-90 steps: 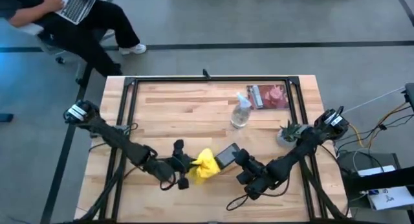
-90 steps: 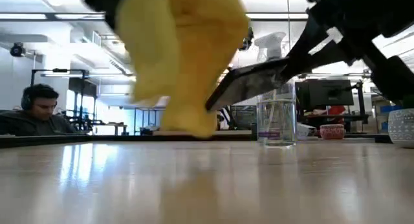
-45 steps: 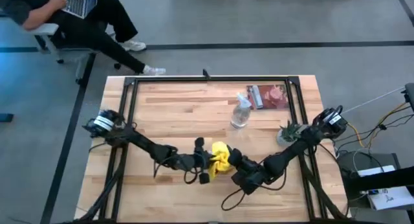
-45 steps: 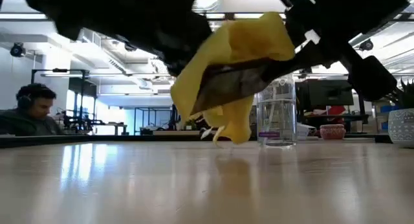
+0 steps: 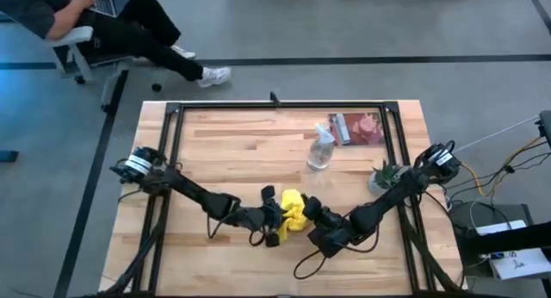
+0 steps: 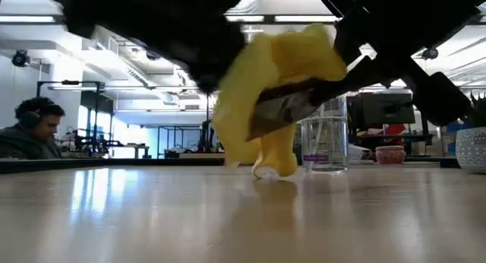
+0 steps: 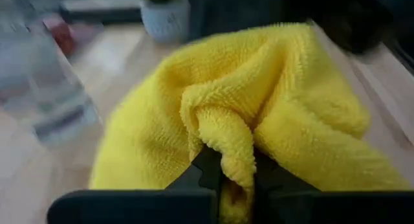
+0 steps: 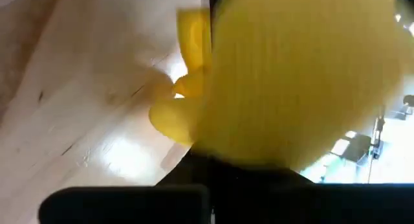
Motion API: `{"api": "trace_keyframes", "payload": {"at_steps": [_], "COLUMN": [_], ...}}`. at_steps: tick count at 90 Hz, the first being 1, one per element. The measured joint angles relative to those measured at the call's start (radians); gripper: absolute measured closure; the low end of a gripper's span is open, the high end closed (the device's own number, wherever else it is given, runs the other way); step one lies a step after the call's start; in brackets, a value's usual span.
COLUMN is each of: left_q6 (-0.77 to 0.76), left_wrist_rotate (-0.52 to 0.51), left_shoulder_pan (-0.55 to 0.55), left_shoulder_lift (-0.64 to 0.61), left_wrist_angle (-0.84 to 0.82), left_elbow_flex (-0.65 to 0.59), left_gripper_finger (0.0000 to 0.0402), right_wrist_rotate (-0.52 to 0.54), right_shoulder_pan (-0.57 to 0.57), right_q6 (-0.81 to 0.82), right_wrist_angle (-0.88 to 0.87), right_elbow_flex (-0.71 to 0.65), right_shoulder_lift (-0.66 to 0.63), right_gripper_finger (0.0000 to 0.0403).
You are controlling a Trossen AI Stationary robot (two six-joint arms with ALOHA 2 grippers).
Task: Apply microfiber cloth
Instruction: Wipe the black cellphone with the yellow microfiber cloth
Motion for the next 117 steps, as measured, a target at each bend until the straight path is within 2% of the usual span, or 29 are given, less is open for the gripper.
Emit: {"api": "trace_keyframes", "payload": {"at_steps": [10,18,31,55,87,99,117], "left_q6": [-0.057,-0.064,-0.044,0.131,0.258,0.246,0.112], "left_wrist_rotate": [0.008,0.003,-0.103,-0.095,-0.100,-0.109,-0.142], "left_shoulder_pan": [-0.044,-0.080,-0.102,-0.047,0.077,0.083,0.036], "left_shoulder_lift": [-0.041,-0.076,-0.098,-0.061,-0.061,-0.064,-0.081], "left_wrist_angle": [-0.135,-0.165,-0.169,0.008,0.106,0.063,-0.084], "left_elbow_flex": [-0.013,-0.025,-0.035,-0.036,-0.035,-0.032,-0.031], "left_gripper_finger": [0.0393,0.0393,0.0393,0.0393,0.0393,0.0393,0.0392], "right_wrist_rotate": [-0.007,-0.005,0.006,-0.027,-0.053,-0.016,-0.009], "right_shoulder_pan": [-0.002,-0.001,-0.004,-0.004,-0.004,-0.004,-0.002], "right_q6": [0.016,0.018,-0.003,-0.078,-0.134,-0.134,-0.104], "right_wrist_angle": [-0.001,0.014,0.048,0.052,0.056,0.051,0.028], "right_elbow_flex": [0.000,0.002,0.003,0.026,0.070,0.073,0.073], "right_shoulder_lift": [0.000,-0.001,-0.003,-0.004,-0.004,-0.004,-0.010], "right_gripper_finger": [0.0392,0.0392,0.0392,0.0392,0.0392,0.0392,0.0392]}}
